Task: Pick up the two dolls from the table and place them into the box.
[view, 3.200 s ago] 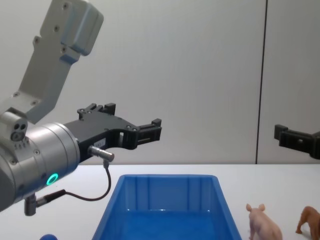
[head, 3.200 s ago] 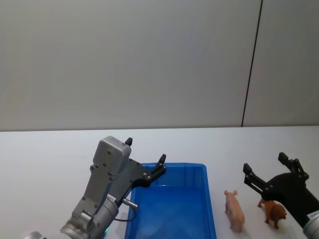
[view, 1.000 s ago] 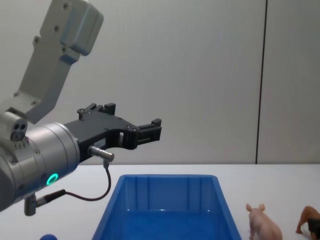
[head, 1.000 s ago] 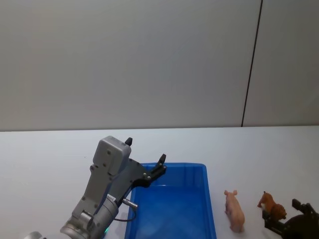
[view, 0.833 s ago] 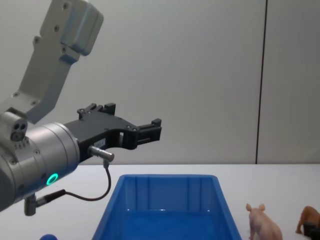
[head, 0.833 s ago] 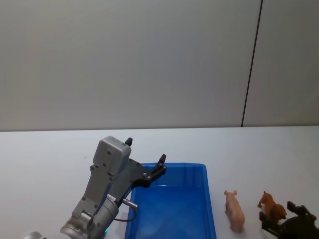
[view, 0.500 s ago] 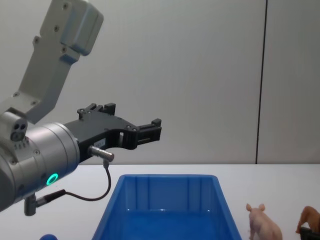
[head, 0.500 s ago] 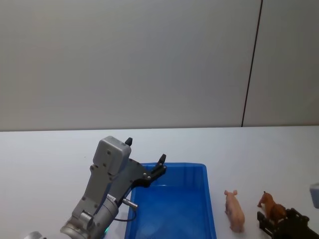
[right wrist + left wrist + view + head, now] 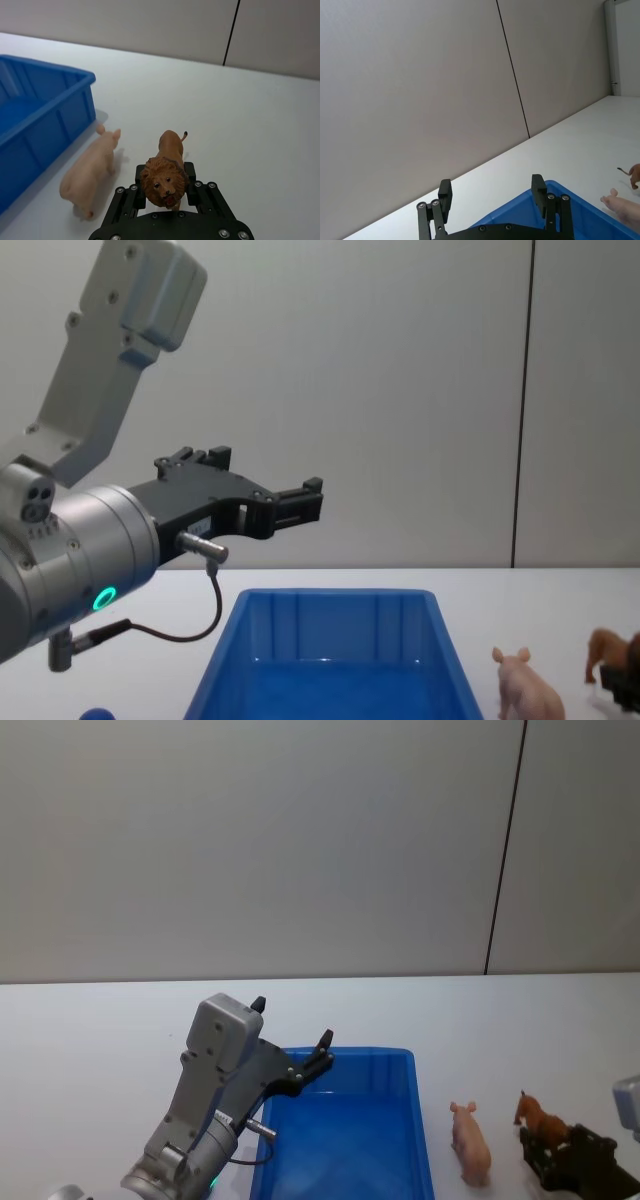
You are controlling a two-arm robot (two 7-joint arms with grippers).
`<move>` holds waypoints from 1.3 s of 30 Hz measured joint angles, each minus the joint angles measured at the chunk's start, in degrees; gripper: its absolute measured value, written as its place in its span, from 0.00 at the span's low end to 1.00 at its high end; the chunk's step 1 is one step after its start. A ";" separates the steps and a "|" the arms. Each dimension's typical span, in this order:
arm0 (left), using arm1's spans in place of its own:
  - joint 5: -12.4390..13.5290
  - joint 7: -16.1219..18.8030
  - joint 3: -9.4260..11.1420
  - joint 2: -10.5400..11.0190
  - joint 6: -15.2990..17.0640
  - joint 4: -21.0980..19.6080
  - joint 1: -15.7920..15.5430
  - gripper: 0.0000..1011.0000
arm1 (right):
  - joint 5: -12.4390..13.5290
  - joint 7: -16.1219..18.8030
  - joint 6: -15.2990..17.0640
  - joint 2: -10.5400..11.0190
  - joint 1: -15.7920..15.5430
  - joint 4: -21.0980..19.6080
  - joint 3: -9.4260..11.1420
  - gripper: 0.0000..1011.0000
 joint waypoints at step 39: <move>0.00 0.00 0.00 0.00 0.00 0.00 0.00 0.99 | -5.52 16.02 2.33 -8.39 13.10 1.12 -5.27 0.50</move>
